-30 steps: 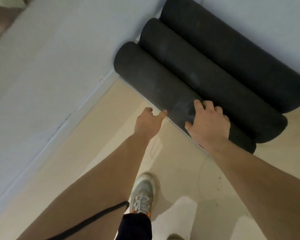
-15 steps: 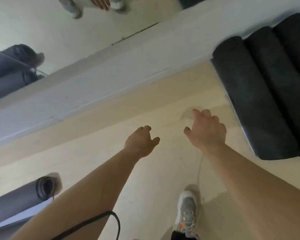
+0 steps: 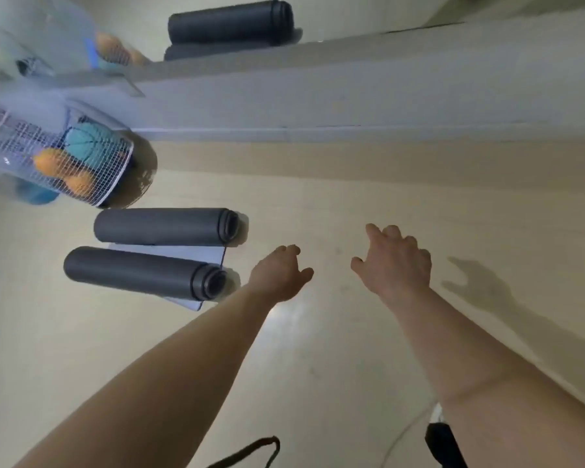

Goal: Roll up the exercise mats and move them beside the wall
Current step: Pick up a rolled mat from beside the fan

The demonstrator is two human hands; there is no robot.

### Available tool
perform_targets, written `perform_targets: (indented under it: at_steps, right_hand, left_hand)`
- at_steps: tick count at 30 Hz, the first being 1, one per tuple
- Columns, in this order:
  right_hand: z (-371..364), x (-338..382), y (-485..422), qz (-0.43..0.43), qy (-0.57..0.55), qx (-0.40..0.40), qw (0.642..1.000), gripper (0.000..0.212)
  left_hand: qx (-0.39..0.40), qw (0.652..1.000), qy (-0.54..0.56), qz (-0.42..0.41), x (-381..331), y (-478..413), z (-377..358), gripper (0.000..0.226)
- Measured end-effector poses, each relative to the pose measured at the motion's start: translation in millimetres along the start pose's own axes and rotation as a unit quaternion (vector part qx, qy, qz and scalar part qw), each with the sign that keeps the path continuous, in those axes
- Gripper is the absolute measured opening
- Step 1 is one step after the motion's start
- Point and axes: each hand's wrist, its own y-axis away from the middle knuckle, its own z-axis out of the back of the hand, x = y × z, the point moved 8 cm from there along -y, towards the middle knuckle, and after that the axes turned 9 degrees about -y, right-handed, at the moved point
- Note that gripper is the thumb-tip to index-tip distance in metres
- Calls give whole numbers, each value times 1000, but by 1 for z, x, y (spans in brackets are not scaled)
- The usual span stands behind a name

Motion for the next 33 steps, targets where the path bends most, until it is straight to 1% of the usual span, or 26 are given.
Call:
perform_targets:
  at_steps: [5,9,12,15,19,24,26,28,30,33]
  right_hand:
    - [-109,157,63,34,33,40,998,59]
    - [-184,264,95,60,49,63,995,61]
    - [-232,325,97,67,41,75,994,61]
    - [-283,367,83,73,29,87,993,56]
    - [-348,392,43,48,11,107,993,54]
    - [-421,386,-25,-56,-45,151,986,56]
    - [-443,385,-51,-88,-63,141,984,57]
    - [-460,383,-75,-117,-84,113,983,61]
    - [-477,383,-95,-144,-88,95,981,73]
    - [-503,383,-116,-188,-110,59,974,90]
  left_hand:
    - [-13,998,47,45,199,76,-33,59]
    - [-35,991,99,81,340,116,-51,54]
    - [-28,987,111,115,428,130,-66,59]
    - [-4,980,128,150,499,127,-95,60]
    - [33,976,139,164,557,94,-135,61]
    - [76,972,144,169,611,17,-166,62]
    - [69,972,147,170,633,-19,-169,62]
    - [54,973,152,166,651,-53,-170,62]
    - [36,974,151,164,670,-83,-172,61]
    - [-5,979,119,163,704,-123,-171,59]
